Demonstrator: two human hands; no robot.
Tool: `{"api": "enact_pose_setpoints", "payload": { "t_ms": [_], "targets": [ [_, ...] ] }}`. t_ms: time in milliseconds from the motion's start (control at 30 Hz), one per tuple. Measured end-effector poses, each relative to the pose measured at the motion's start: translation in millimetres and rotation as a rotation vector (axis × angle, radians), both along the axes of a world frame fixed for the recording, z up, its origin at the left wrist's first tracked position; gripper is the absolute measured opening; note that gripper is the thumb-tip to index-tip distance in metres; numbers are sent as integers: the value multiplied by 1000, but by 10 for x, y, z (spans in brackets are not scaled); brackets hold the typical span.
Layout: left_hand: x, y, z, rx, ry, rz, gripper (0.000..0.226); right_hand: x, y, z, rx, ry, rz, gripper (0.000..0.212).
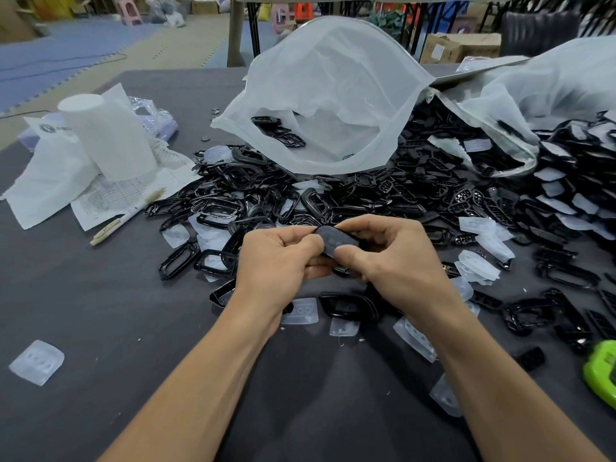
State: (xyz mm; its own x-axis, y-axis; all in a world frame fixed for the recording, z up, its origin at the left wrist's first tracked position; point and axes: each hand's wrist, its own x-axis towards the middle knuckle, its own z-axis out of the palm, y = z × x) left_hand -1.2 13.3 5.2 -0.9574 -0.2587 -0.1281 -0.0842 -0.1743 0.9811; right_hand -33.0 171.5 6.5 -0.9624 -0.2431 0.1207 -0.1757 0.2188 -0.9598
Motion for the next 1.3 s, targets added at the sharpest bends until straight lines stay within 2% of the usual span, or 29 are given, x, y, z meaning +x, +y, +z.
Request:
{"api": "enact_pose_setpoints", "payload": {
  "t_ms": [67,267,533,733,900,1067,1167,1300],
  "targets": [
    [-1,-2,-8,11,2,-7,15,-8,-8,-6,2,6,-23,21],
    [-16,-13,-55,-227,51,-29,21,-31,-2,-24,12,-14,-30,22],
    [-20,-38,-44,-119,33,-68,17,-39,8,-36,-60,-49,-24,25],
    [-16,-21,-14,-69,16,5,14,-11,-38,-34,-148,-53,-60,24],
    [-7,0,-22,-34,58,16,13,27,-67,-51,-45,61,-105,16],
    [0,-117,29,25,7,-178,35,-30,-32,-58,-100,18,-99,19],
    [-22,-186,23,-43,-35,-201,46,-53,-23,-64,-105,11,-96,20],
    [-19,-200,8,-67,-48,-197,20,-61,-4,-57,-114,-5,-79,22]
  ]
}}
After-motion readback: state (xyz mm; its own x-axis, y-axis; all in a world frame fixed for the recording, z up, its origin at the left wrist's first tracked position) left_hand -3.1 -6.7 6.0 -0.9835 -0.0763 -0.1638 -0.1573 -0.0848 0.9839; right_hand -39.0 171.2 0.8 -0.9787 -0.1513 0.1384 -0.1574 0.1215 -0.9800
